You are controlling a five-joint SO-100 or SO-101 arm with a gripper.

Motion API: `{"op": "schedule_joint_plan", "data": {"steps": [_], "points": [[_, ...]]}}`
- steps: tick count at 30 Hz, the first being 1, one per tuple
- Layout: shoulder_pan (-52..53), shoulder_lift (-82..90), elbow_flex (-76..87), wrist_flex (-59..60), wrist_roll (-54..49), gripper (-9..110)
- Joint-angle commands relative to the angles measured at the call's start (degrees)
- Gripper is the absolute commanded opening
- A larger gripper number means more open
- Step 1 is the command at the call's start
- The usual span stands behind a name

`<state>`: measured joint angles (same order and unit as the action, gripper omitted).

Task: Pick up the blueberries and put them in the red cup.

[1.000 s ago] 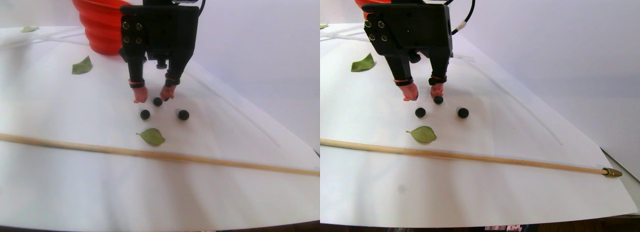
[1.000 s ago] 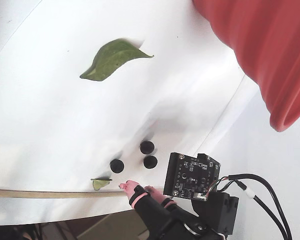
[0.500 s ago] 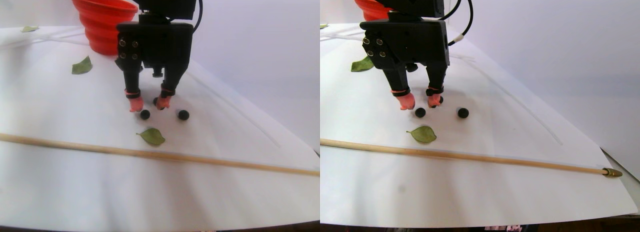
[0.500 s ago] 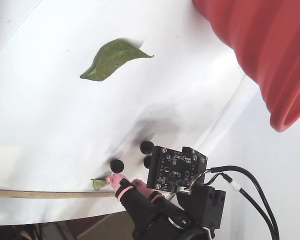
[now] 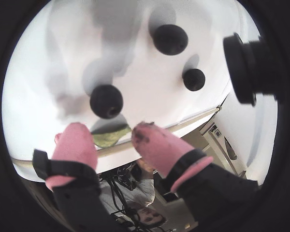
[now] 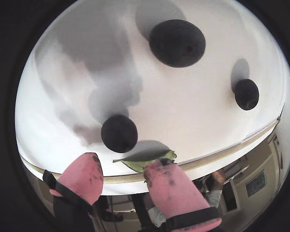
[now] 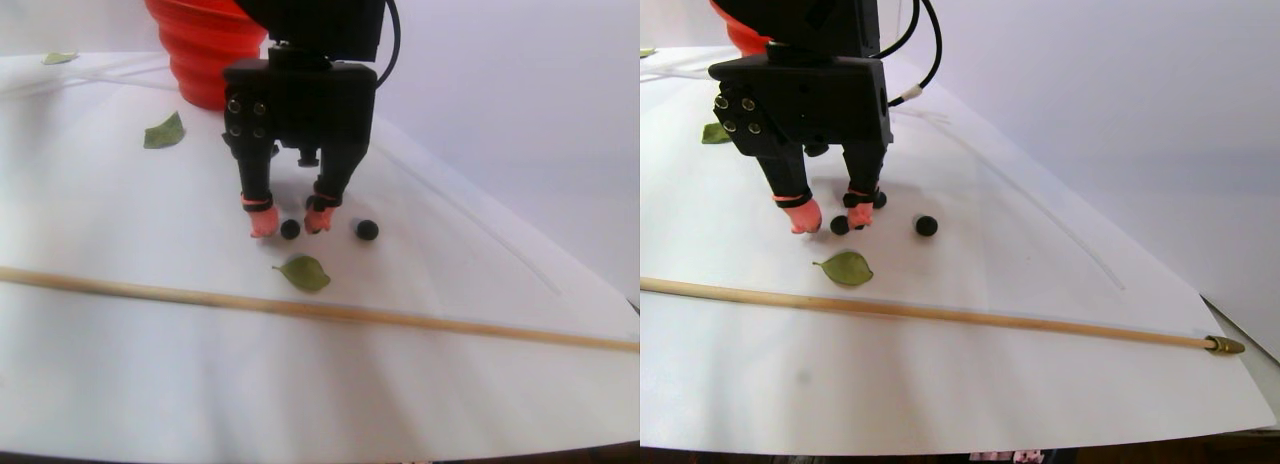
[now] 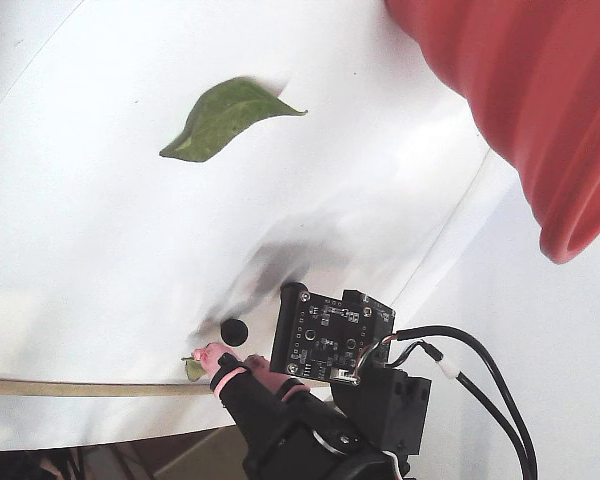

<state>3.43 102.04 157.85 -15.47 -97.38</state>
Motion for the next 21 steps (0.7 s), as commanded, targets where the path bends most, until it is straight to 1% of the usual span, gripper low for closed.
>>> {"op": "schedule_joint_plan", "data": {"steps": [1, 21], "points": [[0.18, -0.97, -0.79, -1.58, 0.35, 18], [-1.58, -6.33, -3.60, -6.33, 2.46, 17]]}}
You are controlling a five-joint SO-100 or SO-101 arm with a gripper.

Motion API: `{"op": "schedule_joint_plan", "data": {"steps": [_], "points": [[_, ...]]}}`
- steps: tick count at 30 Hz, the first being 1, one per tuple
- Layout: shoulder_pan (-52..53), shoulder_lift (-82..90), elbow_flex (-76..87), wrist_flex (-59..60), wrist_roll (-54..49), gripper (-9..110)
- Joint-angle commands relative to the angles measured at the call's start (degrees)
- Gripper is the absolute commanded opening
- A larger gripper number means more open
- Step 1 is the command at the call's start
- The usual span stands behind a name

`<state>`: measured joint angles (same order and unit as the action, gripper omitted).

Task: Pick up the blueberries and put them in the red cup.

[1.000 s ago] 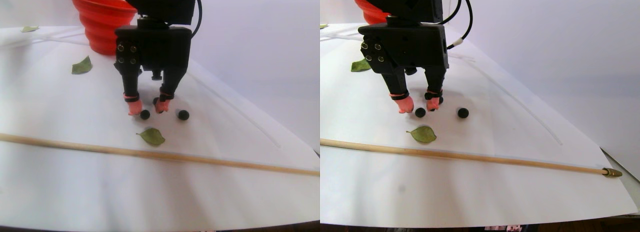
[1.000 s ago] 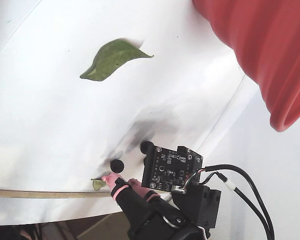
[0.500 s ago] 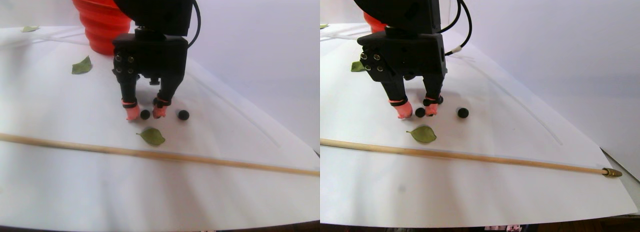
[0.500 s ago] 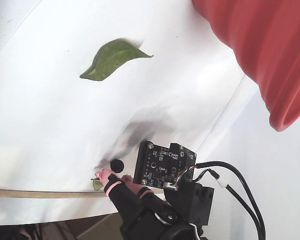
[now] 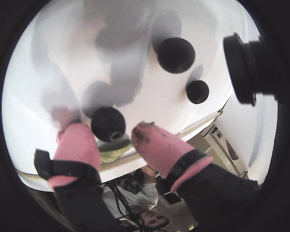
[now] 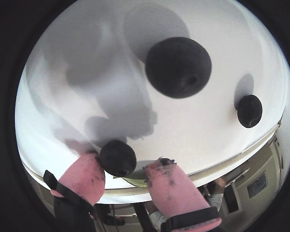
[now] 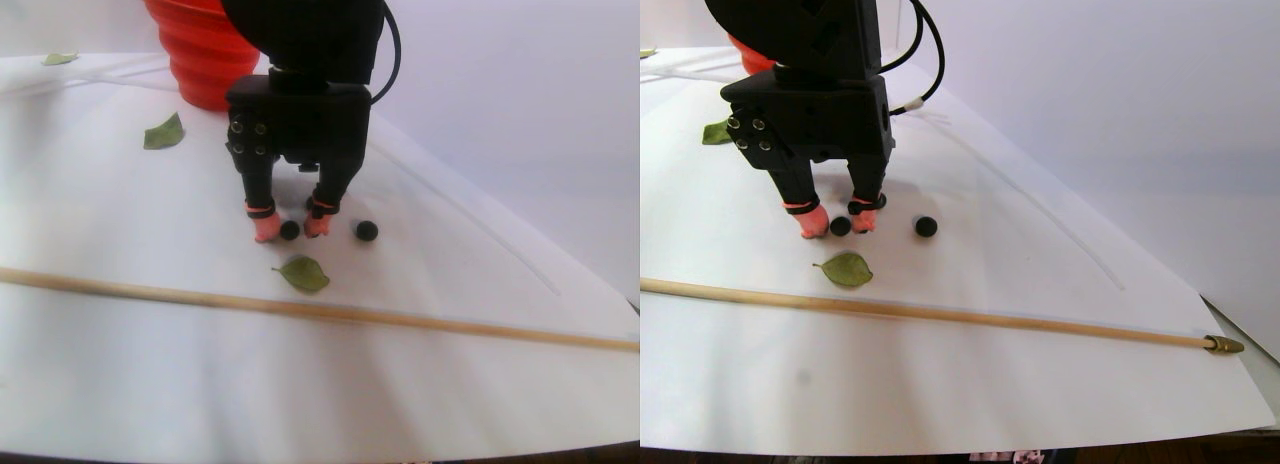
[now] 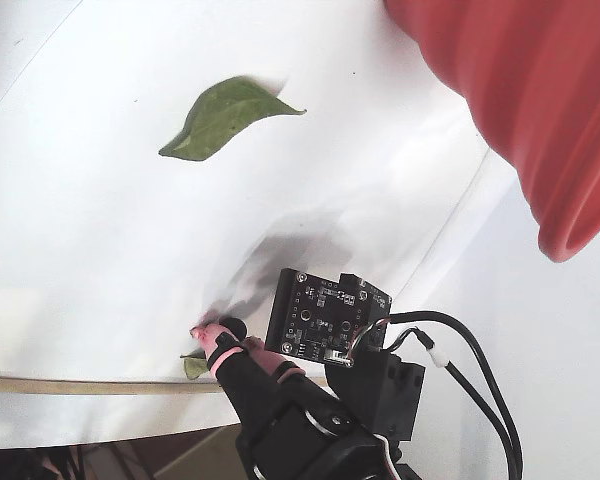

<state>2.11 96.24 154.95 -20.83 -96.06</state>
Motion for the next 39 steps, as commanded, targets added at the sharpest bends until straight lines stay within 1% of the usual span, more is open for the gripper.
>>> {"op": "schedule_joint_plan", "data": {"steps": [1, 10, 16, 29, 39], "points": [[-0.35, -0.70, -0.88, -0.97, 1.32, 17], [-2.02, 0.70, -2.02, 1.32, 2.99, 17], [-1.93, -0.26, -3.34, 2.11, 2.29, 16], [-3.96, -0.18, -7.91, 10.37, 1.76, 17], [-6.06, 1.23, -8.70, 12.39, 2.46, 18]]}}
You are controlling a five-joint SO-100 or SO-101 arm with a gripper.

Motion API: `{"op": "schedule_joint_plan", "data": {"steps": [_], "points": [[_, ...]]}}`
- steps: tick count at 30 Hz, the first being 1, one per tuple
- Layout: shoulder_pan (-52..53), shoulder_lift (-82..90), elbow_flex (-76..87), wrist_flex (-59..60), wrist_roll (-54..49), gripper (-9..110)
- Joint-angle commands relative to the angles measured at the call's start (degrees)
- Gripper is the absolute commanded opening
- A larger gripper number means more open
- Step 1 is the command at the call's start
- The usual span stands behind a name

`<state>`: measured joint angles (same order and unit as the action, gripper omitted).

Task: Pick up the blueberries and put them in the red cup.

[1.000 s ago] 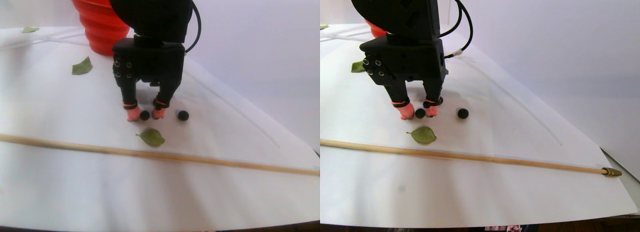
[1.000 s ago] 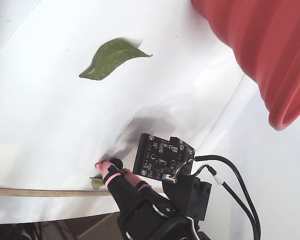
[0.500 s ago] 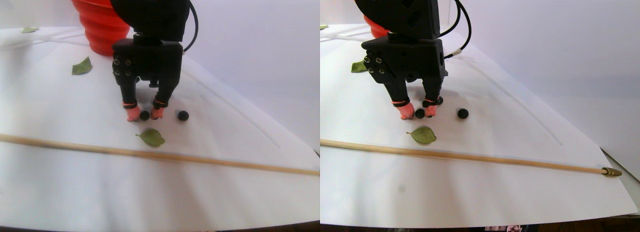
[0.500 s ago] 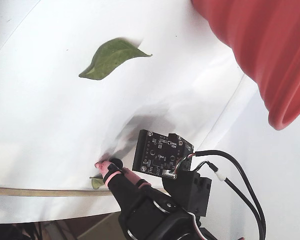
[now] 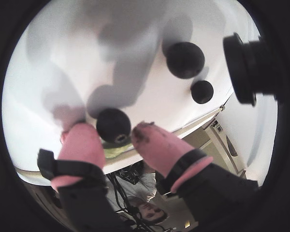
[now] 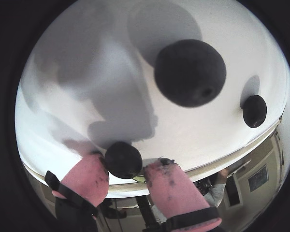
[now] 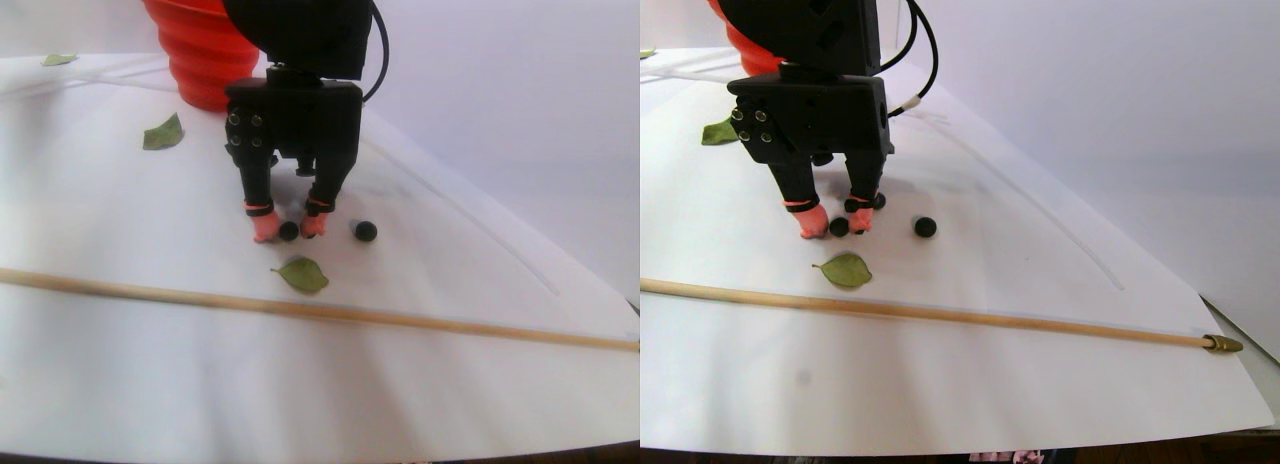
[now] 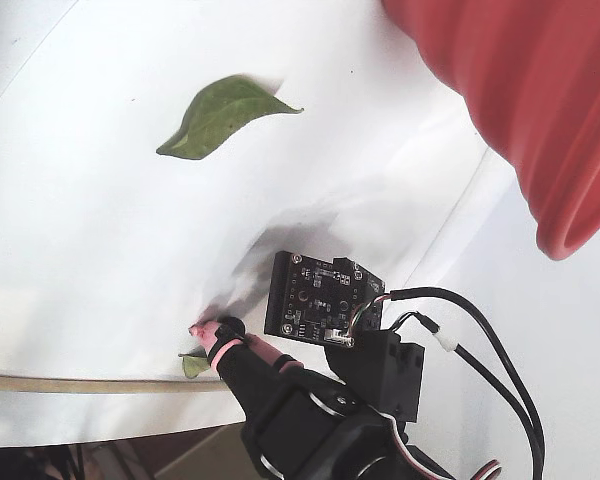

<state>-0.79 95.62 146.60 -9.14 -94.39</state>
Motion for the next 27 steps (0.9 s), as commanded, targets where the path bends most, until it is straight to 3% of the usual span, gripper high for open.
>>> {"op": "schedule_joint_plan", "data": {"steps": [1, 13, 27], "points": [[-3.43, 2.72, -0.18, 1.23, 0.97, 18], [-4.31, 10.90, 0.70, 9.93, 1.49, 17], [-3.25, 10.46, -0.79, 10.81, 0.79, 16]]}}
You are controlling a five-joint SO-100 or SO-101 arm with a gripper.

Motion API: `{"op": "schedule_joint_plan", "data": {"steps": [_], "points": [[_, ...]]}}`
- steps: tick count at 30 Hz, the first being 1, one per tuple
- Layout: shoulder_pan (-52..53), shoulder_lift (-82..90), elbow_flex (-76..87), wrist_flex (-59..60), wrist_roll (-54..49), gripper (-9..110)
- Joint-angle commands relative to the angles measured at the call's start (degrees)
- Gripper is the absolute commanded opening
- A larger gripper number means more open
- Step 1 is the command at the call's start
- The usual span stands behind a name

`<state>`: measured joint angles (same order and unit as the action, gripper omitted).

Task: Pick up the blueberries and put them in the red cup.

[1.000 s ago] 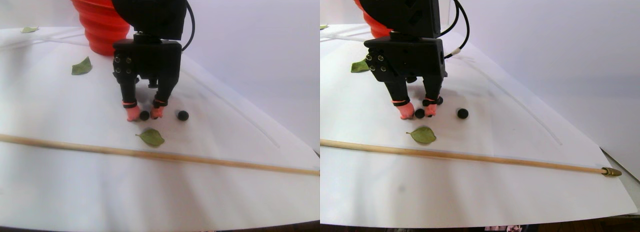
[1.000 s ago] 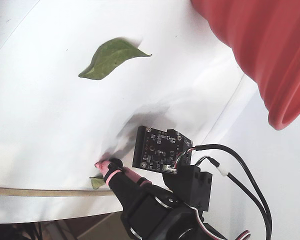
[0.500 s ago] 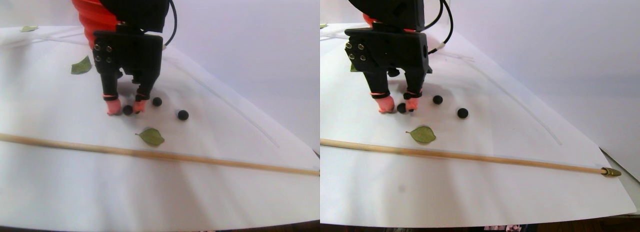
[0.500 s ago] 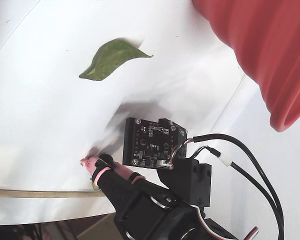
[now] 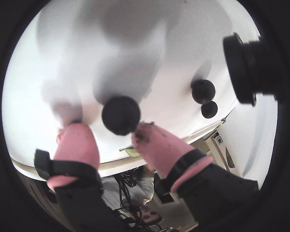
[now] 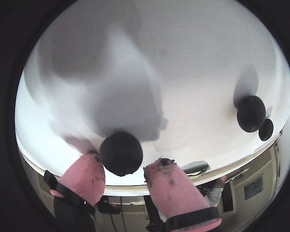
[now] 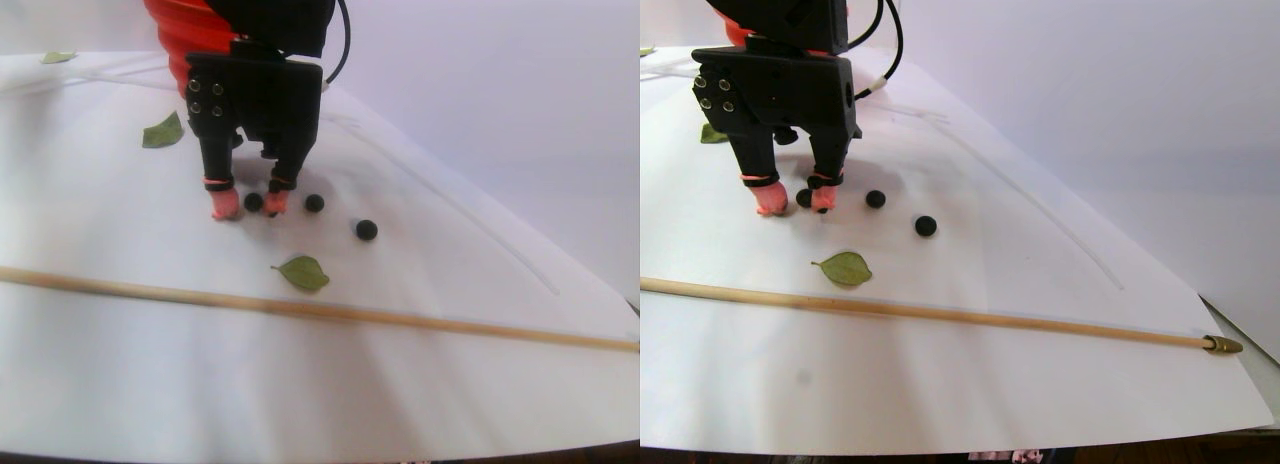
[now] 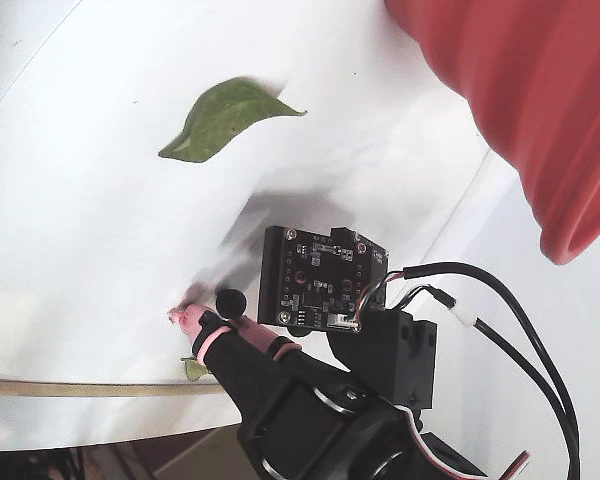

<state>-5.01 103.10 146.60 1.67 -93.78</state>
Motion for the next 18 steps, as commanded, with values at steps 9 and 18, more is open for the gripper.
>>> {"op": "schedule_joint_plan", "data": {"steps": [9, 18], "points": [[0.44, 5.36, -1.67, 2.29, 0.79, 16], [-0.97, 9.49, -1.23, 5.71, 2.37, 17]]}}
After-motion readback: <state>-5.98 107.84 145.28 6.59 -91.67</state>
